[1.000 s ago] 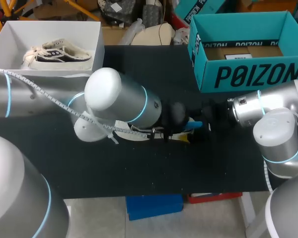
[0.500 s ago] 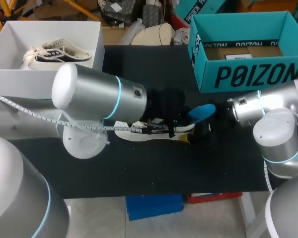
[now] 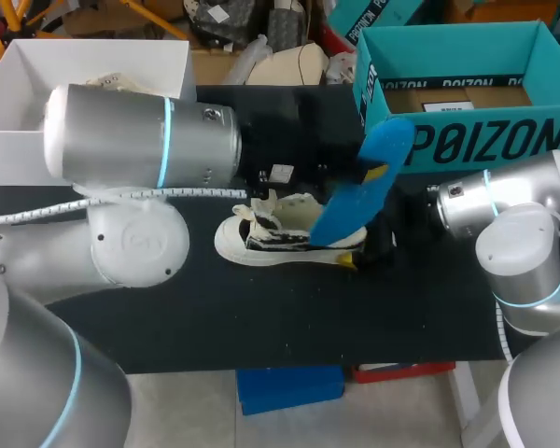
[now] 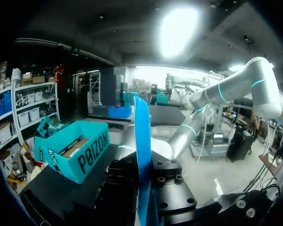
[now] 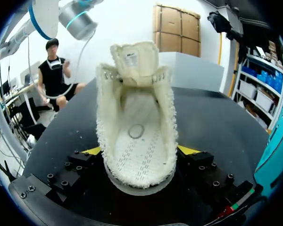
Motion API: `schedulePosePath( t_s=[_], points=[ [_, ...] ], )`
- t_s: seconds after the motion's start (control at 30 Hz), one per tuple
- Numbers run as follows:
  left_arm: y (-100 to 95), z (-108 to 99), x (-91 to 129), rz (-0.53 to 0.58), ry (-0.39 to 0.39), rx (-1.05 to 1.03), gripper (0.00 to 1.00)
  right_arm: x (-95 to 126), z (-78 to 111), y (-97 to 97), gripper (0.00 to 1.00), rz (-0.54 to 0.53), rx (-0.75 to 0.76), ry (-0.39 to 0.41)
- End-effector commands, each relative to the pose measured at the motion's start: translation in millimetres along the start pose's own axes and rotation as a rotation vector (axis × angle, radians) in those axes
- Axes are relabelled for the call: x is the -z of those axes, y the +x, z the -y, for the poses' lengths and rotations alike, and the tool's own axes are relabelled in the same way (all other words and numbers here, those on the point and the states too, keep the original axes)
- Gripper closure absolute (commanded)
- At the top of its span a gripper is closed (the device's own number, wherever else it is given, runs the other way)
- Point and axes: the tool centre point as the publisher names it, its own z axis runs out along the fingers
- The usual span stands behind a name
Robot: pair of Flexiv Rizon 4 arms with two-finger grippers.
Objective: Take the shoe out of the shoebox, open the shoe tongue, remove and reinsert the insole, then place the shoe into the shoebox
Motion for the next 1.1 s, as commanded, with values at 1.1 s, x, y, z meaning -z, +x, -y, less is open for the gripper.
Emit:
schedulePosePath(
  t_s=[1.1],
  points=[
    [63.1, 46, 115, -0.133, 0.162, 0.439, 1.00, -1, -0.3, -0.3, 1.00, 0.001, -0.002, 0.002]
  ],
)
